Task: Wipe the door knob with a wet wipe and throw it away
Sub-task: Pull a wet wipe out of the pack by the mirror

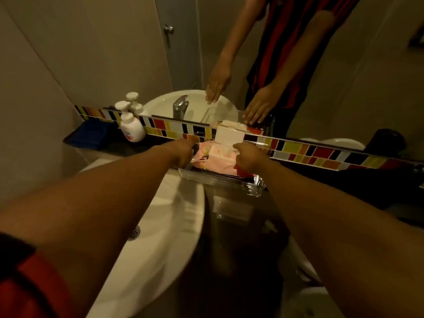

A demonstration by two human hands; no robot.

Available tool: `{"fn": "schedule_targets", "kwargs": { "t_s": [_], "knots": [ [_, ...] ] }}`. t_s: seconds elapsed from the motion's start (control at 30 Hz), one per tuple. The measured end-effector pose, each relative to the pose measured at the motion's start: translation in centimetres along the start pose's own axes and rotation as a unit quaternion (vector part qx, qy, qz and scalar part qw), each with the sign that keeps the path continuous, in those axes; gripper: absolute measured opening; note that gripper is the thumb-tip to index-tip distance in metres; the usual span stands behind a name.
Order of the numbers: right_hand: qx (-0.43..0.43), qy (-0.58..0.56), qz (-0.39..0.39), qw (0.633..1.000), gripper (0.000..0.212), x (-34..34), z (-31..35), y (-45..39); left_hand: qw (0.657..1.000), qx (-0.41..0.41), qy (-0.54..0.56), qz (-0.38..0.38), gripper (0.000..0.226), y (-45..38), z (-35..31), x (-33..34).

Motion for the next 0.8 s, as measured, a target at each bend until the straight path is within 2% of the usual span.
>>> {"fn": "schedule_targets", "kwargs": {
  "t_s": [0.13,0.43,0.63,0.73,0.8],
  "knots": [
    [0.004,0.000,-0.010,1.000,0.045,1.3,-1.2,-1.5,1.000,0.008,-0.026,0.001,0.036,-2.5,-0.5,1.7],
    [0.035,-0.064,-0.063,0.995,0.020,2.7,-2.2,-4.8,0.990,0.112,0.045,-0.067,0.036,-7.0,-2.7,4.0],
    [0.046,-0.236,-0.067,0.968,0.015,4.0,-2.4,-5.4,0.990,0.074,0.073,-0.094,0.035,-9.1,-2.6,5.2],
    [0.050,-0.256,-0.086,0.962,0.016,3.9,-2.6,-5.3,0.987,0.086,0.071,-0.112,0.024,-9.3,-3.0,5.2],
    [0.049,-0.243,-0.102,0.963,0.013,3.2,-2.6,-5.3,0.983,0.088,0.113,-0.114,0.017,-9.2,-3.4,4.7]
  ]
}}
Point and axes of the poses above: each hand's wrist, its own y-axis away from the middle knuckle, its own x-axis out of the palm, z = x × y, the point moved 7 cm from there along -y, towards the middle knuckle, and after that the axes turned 11 degrees about y, right-handed, at the moved point
